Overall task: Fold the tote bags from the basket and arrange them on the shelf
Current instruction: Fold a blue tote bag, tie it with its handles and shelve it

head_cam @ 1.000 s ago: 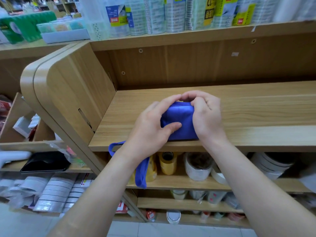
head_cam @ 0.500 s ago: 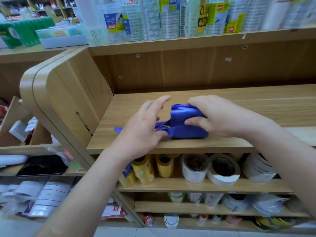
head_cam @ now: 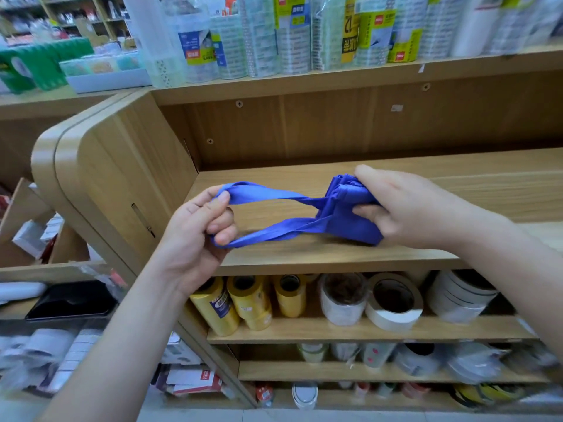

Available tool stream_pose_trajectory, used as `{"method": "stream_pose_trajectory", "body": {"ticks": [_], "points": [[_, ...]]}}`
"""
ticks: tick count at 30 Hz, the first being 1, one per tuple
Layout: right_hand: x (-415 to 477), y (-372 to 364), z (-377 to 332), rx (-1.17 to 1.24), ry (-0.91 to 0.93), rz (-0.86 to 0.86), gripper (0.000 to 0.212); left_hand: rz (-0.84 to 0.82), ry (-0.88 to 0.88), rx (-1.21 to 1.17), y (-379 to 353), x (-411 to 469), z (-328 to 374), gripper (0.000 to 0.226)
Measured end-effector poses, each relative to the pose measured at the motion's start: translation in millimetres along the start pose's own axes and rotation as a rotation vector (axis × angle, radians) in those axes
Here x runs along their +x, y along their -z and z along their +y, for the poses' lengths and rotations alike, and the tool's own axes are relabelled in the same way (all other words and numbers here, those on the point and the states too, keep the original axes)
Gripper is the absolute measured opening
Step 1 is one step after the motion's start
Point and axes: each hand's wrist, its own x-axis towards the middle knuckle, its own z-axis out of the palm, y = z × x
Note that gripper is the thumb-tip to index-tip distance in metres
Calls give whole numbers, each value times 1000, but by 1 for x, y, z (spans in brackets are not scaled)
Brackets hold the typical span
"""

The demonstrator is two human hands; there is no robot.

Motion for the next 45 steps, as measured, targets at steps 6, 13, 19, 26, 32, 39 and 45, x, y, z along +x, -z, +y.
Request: {"method": "stream_pose_trajectory", "body": {"ticks": [6,13,19,26,32,39,45], "points": [[-5,-9,1,345,-1,81,11,216,88,-29,0,12,1,25],[-6,5,18,335,-66,-1,5,-18,-395,873,0,-9,15,25],[-1,19,23,349,-44,-71,3,-306,-956,1936,-20,-13,5,70],[-1,16,43,582,-101,-149,10,-470,-544,1429,-6,8,-16,11],[0,3,65,816,-281,-156,16,-717,-219,637,-21,-2,19,8],[3,6,46,714,-122,-18,46,-715,-25,113,-47,17,23,70],[-9,35,-16,-176,71,-33,83,-710,105,-31,-62,33,22,83]]}}
